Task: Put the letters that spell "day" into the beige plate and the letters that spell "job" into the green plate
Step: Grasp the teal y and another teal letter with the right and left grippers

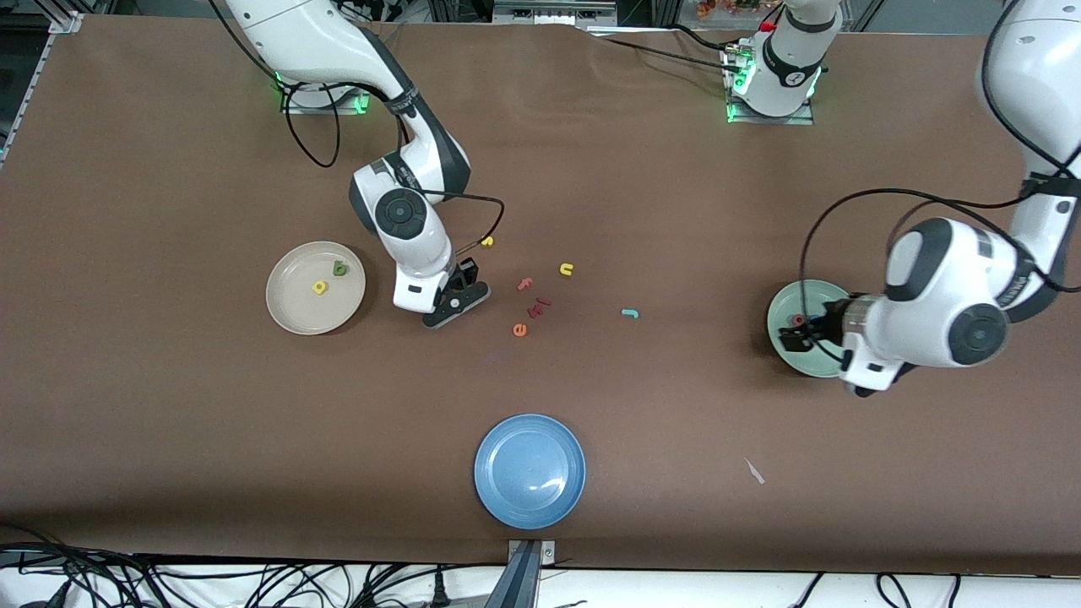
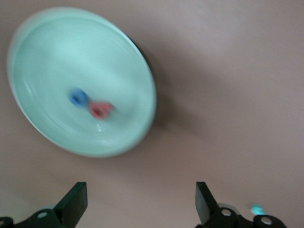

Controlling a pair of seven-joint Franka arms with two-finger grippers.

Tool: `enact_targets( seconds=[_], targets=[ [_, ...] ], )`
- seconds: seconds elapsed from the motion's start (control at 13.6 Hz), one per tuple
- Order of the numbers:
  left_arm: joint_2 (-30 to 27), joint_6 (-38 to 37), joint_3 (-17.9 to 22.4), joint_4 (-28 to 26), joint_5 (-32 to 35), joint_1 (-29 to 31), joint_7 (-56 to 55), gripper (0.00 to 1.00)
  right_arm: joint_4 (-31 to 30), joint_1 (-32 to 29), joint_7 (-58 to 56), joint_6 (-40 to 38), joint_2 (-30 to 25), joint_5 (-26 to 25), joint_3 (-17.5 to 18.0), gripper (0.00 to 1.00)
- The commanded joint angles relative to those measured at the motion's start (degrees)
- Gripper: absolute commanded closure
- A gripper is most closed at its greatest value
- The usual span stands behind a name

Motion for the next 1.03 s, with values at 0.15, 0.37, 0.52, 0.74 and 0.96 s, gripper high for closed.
enact_targets(
  seconds=[0.15, 0.37, 0.52, 0.74, 0.96],
  targets=[
    [3.6, 13.6, 1.1, -1.3, -2.3, -10.8, -26.3, 0.00, 1.4, 0.8, 1.4, 1.7, 2.1, 0.1, 0.0, 0.47],
    [4.7, 17.9, 4.7, -1.6, -1.9, -18.2, -36.8, 0.00, 1.4, 1.4, 2.0, 2.3, 2.9, 0.1, -0.1, 0.47],
    [5.6, 20.0, 8.5, -2.9, -1.9, -23.8, -41.1, 0.00, 1.4, 1.6, 2.0, 2.3, 3.2, 0.1, -0.1, 0.47],
    [5.6, 26.3, 11.4, -7.1, -1.8, -27.1, -43.4, 0.09, 1.4, 1.6, 2.0, 3.0, 3.4, 0.1, -0.1, 0.49],
    [5.6, 27.3, 11.4, -7.9, -1.9, -27.7, -45.2, 0.17, 1.4, 1.6, 2.0, 3.0, 3.5, 0.1, -0.1, 0.87]
  ],
)
